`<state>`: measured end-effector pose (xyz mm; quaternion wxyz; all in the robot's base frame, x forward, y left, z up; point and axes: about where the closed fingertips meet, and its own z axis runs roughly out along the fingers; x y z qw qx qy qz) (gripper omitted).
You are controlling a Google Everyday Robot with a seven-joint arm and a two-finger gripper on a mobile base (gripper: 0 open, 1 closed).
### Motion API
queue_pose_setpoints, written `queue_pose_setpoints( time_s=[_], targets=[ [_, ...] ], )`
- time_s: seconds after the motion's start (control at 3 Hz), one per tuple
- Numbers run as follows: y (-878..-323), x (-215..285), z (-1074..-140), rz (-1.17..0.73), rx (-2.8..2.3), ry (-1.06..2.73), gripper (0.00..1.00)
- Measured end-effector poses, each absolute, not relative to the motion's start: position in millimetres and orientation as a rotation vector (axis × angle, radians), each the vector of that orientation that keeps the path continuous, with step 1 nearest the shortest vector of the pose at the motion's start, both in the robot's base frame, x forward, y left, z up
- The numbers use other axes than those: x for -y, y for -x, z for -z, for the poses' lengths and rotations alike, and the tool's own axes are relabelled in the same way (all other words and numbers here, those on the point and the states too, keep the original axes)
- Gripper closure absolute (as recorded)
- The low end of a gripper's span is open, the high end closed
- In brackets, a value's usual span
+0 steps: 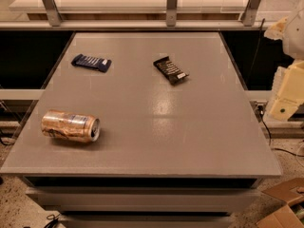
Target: Move rxbar chocolate near orange can
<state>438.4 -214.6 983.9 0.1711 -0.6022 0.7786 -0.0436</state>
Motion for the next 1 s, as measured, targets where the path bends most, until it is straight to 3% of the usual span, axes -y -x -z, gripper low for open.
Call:
queue_pose_setpoints(
  time_s=[1.0],
  targets=[
    [-488, 182, -974, 0.099, -2.188, 1.708, 0.0]
  ],
)
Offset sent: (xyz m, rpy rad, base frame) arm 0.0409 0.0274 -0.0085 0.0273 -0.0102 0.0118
